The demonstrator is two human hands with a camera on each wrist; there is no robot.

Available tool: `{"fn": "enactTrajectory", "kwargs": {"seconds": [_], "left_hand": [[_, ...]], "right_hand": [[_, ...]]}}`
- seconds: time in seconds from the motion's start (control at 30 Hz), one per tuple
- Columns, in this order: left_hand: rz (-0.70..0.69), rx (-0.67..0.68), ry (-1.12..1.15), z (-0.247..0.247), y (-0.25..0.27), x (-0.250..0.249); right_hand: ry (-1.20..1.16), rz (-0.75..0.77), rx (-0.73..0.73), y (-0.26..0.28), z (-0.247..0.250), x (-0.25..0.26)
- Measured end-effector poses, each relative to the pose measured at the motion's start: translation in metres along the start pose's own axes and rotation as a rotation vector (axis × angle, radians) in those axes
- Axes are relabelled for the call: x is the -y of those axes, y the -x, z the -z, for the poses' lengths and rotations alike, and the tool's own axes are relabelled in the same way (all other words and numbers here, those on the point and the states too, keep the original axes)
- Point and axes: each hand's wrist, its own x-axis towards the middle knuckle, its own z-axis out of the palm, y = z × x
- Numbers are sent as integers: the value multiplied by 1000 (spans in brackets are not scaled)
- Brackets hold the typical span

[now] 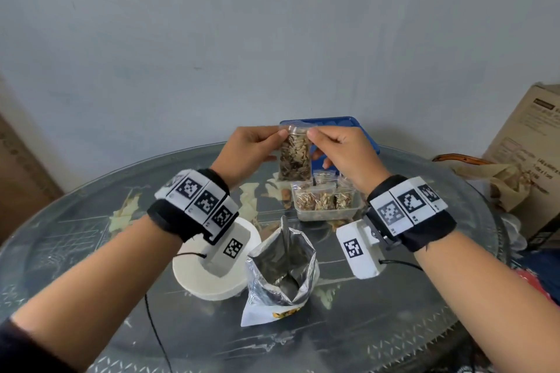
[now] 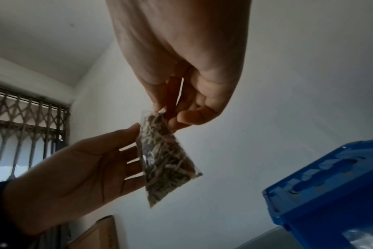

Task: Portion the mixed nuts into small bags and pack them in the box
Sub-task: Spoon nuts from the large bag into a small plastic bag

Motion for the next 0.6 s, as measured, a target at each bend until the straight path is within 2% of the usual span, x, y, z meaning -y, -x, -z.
{"fn": "enactTrajectory", "kwargs": {"seconds": [0.2,0.37,0.6], "left_hand": [[-3,129,-390,-8,-57,29],[27,301,-672,-24,-88,67],[121,461,-858,-38,-106,109]], "right_hand": [[36,-175,-16,-23,4,-52],[57,-351,26,-24,-7,-99],[86,-463,90,-18,-30,-145]]}}
